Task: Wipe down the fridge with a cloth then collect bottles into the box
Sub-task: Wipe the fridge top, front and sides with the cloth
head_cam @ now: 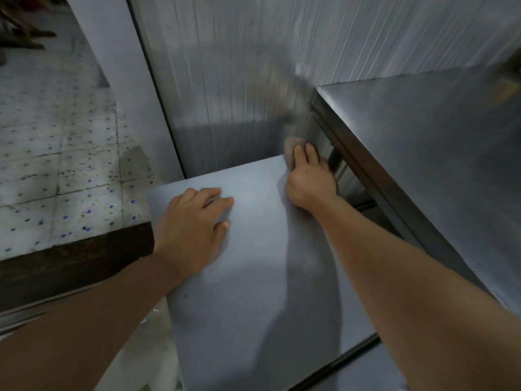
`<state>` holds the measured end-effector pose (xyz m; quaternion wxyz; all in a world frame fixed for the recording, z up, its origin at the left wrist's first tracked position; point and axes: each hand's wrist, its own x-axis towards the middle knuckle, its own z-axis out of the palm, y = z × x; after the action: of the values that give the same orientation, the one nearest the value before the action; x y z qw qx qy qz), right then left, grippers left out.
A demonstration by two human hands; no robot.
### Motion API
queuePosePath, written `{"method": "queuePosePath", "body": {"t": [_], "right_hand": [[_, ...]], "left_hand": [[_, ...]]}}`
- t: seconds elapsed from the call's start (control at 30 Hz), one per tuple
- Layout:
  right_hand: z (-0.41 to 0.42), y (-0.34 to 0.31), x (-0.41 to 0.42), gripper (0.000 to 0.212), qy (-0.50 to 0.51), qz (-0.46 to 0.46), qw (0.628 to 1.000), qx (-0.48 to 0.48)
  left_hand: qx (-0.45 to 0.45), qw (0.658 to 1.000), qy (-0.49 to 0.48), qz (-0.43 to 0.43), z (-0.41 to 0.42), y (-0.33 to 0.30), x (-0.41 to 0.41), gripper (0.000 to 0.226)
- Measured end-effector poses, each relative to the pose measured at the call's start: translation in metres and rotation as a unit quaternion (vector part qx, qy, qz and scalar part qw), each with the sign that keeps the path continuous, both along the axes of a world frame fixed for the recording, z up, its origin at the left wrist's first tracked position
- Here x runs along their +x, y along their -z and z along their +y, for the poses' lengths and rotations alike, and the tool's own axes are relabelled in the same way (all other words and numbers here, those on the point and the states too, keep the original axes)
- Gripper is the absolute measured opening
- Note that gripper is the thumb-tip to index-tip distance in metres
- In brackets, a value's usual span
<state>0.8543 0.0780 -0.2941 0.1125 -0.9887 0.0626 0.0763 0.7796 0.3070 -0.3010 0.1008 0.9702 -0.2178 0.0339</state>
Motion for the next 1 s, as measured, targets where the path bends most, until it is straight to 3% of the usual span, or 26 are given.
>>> {"method": "queuePosePath", "body": {"t": [0.23, 0.37, 0.47, 0.57, 0.73, 0.9, 1.0], "right_hand": [[0.001, 0.0, 0.019, 0.06, -0.11, -0.03, 0.994, 0.001], [0.049, -0.001, 0.006, 0.052, -0.17, -0.086, 0.982, 0.0], [0.088, 0.006, -0.002, 0.042, -0.186, -0.099, 0.977, 0.029], [0.117, 0.01, -0.011, 0.036, -0.213, -0.118, 0.969, 0.029], [0.177, 0.01, -0.029, 0.045, -0.285, -0.108, 0.951, 0.05], [0.212, 0.006, -0.046, 0.046, -0.332, -0.075, 0.94, 0.038], [0.214, 0.003, -0.065, 0.045, -0.31, -0.075, 0.948, 0.013]], "left_hand": [[-0.029, 0.999, 0.001, 0.014, 0.001, -0.003, -0.001, 0.048], [-0.073, 0.995, -0.002, 0.07, 0.01, -0.014, 0.006, 0.052], [-0.115, 0.993, 0.007, 0.034, 0.041, -0.015, -0.004, 0.036], [-0.127, 0.99, -0.055, 0.008, 0.073, -0.02, -0.018, 0.029], [-0.14, 0.974, -0.178, 0.015, 0.105, -0.028, -0.028, 0.039], [-0.137, 0.972, -0.186, 0.034, 0.12, -0.034, -0.044, 0.047], [-0.128, 0.972, -0.187, 0.057, 0.12, -0.034, -0.053, 0.047]]}}
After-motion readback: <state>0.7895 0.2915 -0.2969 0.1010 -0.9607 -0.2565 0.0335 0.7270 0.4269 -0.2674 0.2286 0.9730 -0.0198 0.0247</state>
